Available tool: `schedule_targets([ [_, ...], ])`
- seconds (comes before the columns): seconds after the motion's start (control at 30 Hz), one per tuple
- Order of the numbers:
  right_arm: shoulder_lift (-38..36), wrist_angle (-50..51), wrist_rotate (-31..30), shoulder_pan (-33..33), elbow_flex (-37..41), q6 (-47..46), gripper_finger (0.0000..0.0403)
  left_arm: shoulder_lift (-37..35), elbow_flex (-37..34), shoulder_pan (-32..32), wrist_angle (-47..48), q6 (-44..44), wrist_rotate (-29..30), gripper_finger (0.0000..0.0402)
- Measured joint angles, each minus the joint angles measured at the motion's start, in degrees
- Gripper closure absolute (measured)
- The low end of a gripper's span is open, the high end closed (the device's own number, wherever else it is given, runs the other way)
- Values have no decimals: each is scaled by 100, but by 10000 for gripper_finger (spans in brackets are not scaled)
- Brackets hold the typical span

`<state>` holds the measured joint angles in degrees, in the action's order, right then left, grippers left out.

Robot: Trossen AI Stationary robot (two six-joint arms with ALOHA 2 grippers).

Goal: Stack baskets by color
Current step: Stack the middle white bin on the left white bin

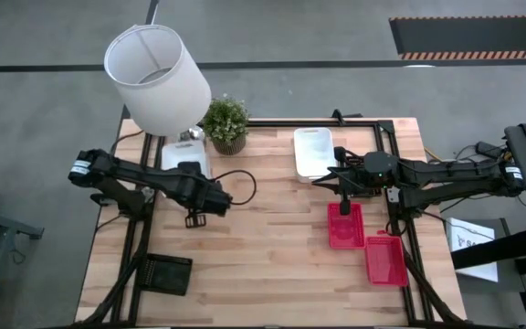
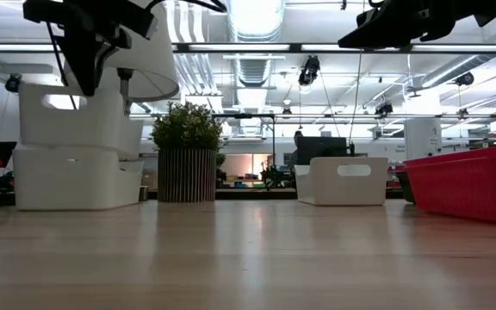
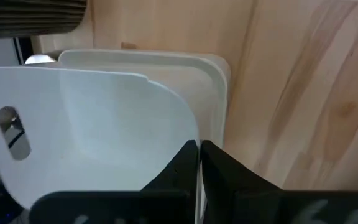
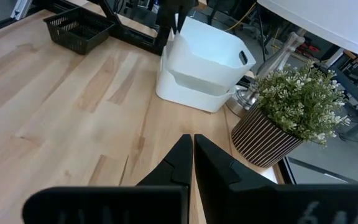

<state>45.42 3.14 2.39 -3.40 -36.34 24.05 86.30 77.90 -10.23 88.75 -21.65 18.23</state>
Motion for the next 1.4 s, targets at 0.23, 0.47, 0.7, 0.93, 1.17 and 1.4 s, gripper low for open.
schedule_targets([
  [0.23, -1, 0, 0, 0, 0, 0, 394, 0, -230, 22, -246, 0, -236, 401],
  [0.47, 1, 1, 0, 0, 0, 2, 394, 0, -364, 27, -280, -27, -380, 402],
  [0.7, 0, 2, 0, 0, 0, 0, 394, 0, -364, 49, -276, -4, -300, 390],
  [0.93, 7, 2, 0, 0, 0, -2, 394, -15, -325, 32, -272, -30, -317, 323],
  [1.17, 52, 2, 0, 0, 0, 0, 394, -64, -295, -314, -894, -504, -189, 301],
  [1.4, 228, -7, 2, 0, 0, 85, 394, -124, -709, -874, -3175, 109, 209, 316],
])
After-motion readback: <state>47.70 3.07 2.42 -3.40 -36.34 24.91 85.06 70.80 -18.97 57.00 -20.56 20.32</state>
